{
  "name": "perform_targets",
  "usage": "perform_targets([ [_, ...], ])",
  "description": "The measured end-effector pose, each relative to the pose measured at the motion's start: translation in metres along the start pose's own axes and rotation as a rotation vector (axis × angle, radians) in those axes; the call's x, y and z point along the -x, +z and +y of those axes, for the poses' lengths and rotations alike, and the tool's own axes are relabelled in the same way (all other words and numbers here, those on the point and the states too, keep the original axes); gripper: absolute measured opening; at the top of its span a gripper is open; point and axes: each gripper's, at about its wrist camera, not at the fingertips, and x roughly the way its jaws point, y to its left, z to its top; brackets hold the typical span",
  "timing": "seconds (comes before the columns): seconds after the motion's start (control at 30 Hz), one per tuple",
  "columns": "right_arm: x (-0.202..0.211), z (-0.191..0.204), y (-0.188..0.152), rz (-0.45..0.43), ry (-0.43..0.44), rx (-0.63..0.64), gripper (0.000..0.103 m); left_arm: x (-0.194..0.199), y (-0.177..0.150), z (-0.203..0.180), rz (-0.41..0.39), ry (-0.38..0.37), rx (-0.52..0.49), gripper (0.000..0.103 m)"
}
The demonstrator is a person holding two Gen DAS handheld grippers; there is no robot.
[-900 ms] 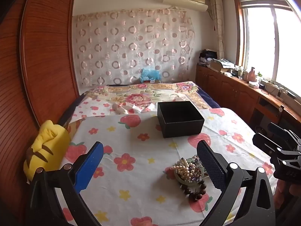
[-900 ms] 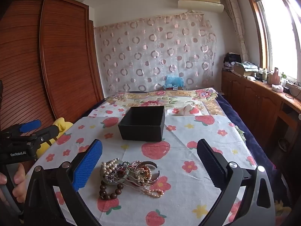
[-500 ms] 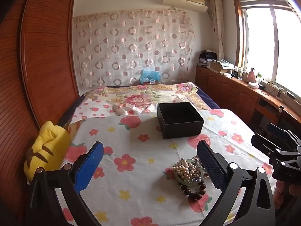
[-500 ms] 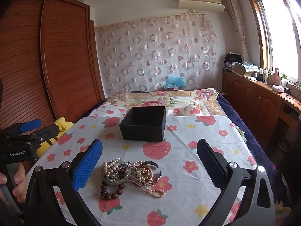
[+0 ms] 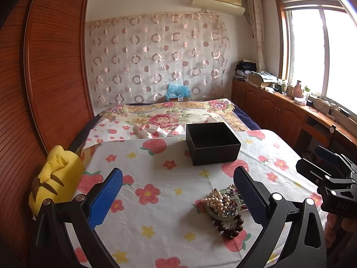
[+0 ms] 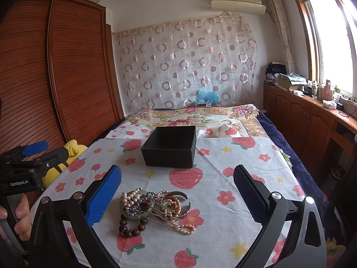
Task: Organize jewelry
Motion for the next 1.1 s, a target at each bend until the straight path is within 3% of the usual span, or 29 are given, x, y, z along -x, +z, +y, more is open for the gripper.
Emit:
perform_targets([
  [1.1, 0.001, -0.001, 0.001, 0.000, 0.001, 0.000, 0.101, 0.007, 0.014, -0.003, -0.013, 0.002, -0.007, 0.096],
])
